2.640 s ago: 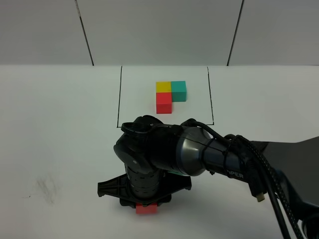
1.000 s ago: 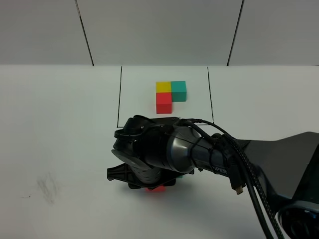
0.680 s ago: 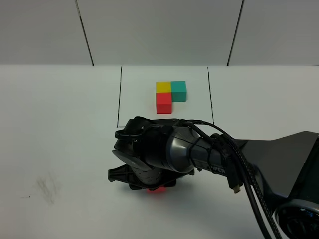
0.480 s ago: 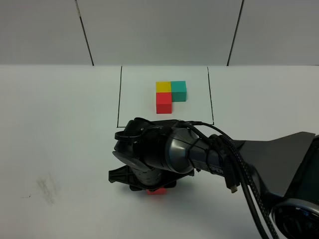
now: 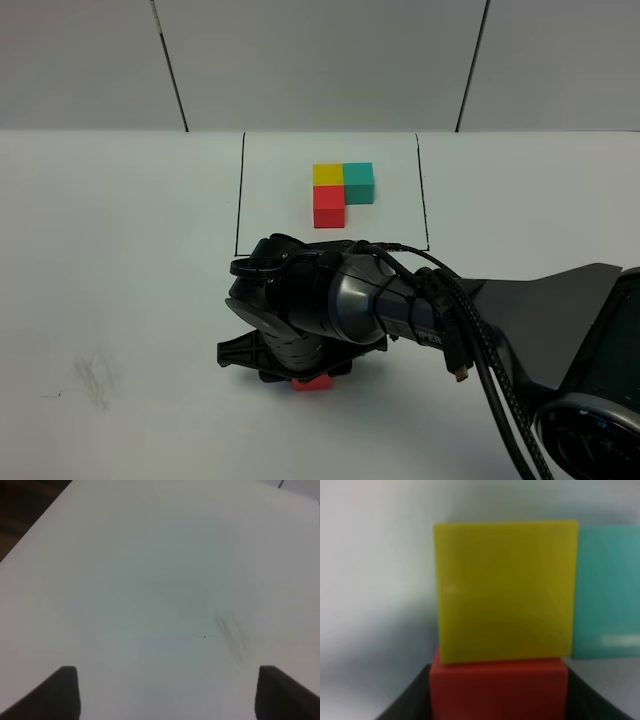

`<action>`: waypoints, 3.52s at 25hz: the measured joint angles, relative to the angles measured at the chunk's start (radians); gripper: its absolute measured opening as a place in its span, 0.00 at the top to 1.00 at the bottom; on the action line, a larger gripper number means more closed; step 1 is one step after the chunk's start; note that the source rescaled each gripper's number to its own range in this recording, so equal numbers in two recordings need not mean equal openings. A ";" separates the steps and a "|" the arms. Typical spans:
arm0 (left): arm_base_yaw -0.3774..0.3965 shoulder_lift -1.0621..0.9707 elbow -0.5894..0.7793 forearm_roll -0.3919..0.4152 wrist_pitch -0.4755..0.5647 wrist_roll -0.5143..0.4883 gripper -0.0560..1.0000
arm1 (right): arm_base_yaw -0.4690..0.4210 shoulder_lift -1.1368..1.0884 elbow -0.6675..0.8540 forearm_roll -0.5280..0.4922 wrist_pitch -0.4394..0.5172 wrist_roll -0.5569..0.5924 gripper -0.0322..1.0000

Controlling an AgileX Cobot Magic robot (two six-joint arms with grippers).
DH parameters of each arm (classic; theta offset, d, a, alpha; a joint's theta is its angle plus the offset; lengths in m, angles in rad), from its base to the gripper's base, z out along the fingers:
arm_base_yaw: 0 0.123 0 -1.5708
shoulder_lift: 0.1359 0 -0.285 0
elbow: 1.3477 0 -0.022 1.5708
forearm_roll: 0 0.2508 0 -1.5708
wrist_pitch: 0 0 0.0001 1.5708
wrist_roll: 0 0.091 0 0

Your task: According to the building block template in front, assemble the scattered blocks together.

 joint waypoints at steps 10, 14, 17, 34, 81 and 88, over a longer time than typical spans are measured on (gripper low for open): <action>0.000 0.000 0.000 0.000 0.000 0.000 0.33 | 0.000 0.001 0.000 -0.010 0.011 -0.001 0.73; 0.000 0.000 0.000 0.000 0.000 0.000 0.33 | 0.000 0.001 0.000 -0.010 0.013 -0.020 0.73; 0.000 0.000 0.000 0.000 0.000 0.000 0.33 | 0.000 0.001 0.000 -0.009 0.018 -0.029 0.73; 0.000 0.000 0.000 0.000 0.000 0.000 0.33 | 0.000 -0.045 -0.002 0.050 0.054 -0.120 0.22; 0.000 0.000 0.000 0.000 0.000 0.000 0.33 | -1.143 -1.301 0.269 0.114 0.273 -1.533 0.07; 0.000 0.000 0.000 0.000 0.000 0.000 0.33 | -1.143 -1.722 0.449 0.115 0.276 -1.322 0.10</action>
